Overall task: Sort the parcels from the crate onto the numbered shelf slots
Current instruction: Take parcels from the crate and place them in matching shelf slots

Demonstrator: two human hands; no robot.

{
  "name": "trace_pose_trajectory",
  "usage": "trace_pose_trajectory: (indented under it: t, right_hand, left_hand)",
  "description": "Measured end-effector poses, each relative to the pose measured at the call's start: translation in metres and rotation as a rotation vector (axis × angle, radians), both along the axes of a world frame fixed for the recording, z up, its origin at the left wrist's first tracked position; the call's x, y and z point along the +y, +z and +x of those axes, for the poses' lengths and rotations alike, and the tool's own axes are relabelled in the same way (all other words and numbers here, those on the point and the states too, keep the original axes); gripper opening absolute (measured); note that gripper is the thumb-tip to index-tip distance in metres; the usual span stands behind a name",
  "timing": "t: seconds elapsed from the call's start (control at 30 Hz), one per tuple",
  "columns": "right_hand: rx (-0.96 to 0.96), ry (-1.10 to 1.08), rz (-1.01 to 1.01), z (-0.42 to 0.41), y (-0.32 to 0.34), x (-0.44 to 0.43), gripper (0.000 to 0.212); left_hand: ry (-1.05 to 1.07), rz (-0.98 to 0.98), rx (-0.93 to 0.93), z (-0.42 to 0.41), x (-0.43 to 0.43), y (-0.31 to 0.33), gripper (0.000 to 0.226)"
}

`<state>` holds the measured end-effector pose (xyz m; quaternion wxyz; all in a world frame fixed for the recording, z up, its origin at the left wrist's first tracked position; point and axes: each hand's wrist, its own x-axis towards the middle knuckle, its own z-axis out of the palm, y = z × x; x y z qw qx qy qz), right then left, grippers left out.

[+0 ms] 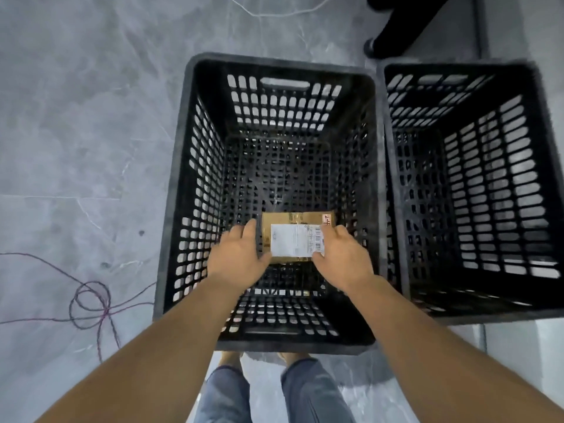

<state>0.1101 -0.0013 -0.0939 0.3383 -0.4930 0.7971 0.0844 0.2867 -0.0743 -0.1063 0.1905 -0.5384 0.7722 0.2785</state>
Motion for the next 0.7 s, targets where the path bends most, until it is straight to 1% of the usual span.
trace_pose_trajectory:
  t: [0.17, 0.3, 0.37, 0.43, 0.5, 0.57, 0.63, 0.7]
  right_hand:
    - [-0.06, -0.141, 0.067, 0.001, -0.041, -0.006, 0.058]
    - [-0.098, -0.133, 0.08, 0.006, -0.066, -0.005, 0.066]
    - [-0.089, -0.113, 0.059, 0.011, -0.072, -0.001, 0.062]
    - [-0.075, -0.106, 0.045, 0.015, -0.075, 0.002, 0.051]
    - [-0.038, -0.086, 0.078, 0.018, -0.076, 0.006, 0.04]
    - [0.002, -0.033, 0.148, 0.02, -0.075, 0.006, 0.034]
    - [0.039, -0.008, 0.22, 0.022, -0.076, 0.005, 0.033]
    - [0.034, -0.101, 0.283, 0.024, -0.08, 0.003, 0.036]
  left_hand:
    - [-0.066, 0.006, 0.028, -0.021, -0.017, -0.045, 0.076]
    - [-0.207, -0.028, 0.064, -0.037, -0.029, -0.074, 0.078]
    - [-0.274, -0.014, 0.069, -0.041, -0.03, -0.085, 0.079]
    - [-0.305, 0.01, 0.05, -0.039, -0.03, -0.092, 0.08]
    - [-0.287, 0.023, 0.028, -0.032, -0.027, -0.095, 0.077]
    - [-0.218, 0.045, -0.005, -0.022, -0.023, -0.097, 0.074]
    - [-0.119, 0.111, -0.047, -0.009, -0.017, -0.097, 0.07]
    - [-0.005, 0.195, -0.061, 0.001, -0.013, -0.099, 0.064]
